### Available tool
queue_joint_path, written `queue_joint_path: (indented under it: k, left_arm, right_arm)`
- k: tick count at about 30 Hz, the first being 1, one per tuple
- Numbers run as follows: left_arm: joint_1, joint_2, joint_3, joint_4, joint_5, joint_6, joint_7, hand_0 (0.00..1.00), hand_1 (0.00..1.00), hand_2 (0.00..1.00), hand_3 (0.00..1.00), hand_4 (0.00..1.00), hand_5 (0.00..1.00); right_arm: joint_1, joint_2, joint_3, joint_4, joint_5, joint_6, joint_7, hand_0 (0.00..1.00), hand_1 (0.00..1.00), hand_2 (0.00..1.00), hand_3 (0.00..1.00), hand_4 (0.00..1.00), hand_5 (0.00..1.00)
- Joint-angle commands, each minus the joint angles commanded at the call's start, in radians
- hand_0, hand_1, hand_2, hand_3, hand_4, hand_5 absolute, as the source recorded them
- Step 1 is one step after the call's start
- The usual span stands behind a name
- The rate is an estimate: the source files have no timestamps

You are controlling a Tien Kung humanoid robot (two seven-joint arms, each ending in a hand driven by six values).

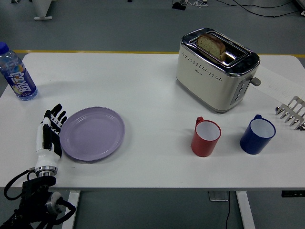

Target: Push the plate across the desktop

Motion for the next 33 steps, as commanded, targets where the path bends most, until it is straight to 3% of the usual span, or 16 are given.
queue_joint_path:
  k: [33]
  left_arm:
    - [-0.021, 0.000, 0.219, -0.040, -0.100, 0.003, -0.016, 0.863, 0.875, 0.907, 0.745, 0.488, 0.998]
  right_arm:
    - [-0.002, -0.002, -0.002, 0.000, -0.007, 0.004, 0.002, 0.643, 0.611, 0.677, 0.770, 0.504, 0.563]
